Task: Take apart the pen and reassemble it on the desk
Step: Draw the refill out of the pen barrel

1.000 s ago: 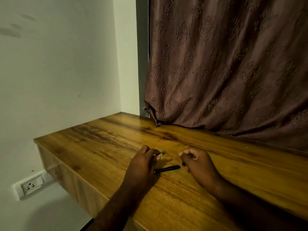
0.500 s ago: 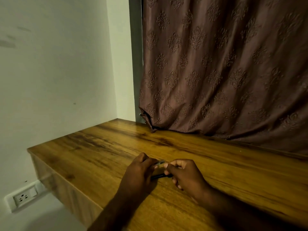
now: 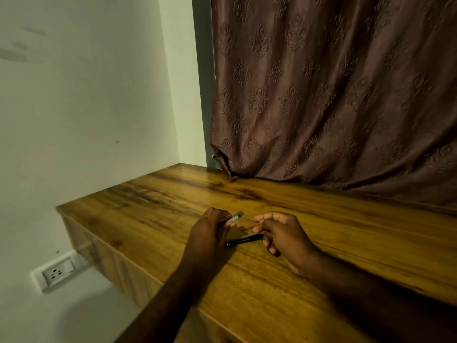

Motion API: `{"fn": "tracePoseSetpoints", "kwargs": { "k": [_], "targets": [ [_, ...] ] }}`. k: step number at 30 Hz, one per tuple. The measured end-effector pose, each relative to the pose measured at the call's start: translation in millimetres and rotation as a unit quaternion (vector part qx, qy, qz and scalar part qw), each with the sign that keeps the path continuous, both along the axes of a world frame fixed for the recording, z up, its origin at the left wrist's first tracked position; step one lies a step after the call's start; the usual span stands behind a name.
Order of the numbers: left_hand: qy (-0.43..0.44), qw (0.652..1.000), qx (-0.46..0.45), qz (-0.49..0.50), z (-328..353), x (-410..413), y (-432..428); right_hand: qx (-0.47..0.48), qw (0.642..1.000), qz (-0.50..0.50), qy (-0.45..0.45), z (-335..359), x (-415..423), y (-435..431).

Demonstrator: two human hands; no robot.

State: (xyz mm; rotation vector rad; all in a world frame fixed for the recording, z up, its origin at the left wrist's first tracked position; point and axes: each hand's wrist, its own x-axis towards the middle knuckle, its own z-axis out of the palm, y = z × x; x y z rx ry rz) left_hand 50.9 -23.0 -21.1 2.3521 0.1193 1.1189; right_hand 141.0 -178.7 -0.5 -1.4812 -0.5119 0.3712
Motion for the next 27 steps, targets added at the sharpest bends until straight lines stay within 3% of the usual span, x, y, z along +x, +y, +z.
{"fn": "tracePoseSetpoints", "kwargs": {
  "k": [9,27],
  "targets": [
    [-0.014,0.995,-0.096,-0.036,-1,3,4,0.004,1.0,0.014,0.018,-4,4,2],
    [0.042,0.992,0.121,-0.005,7,-5,-8,-0.032,0.993,0.097,0.055,-2,9,-2]
  ]
}}
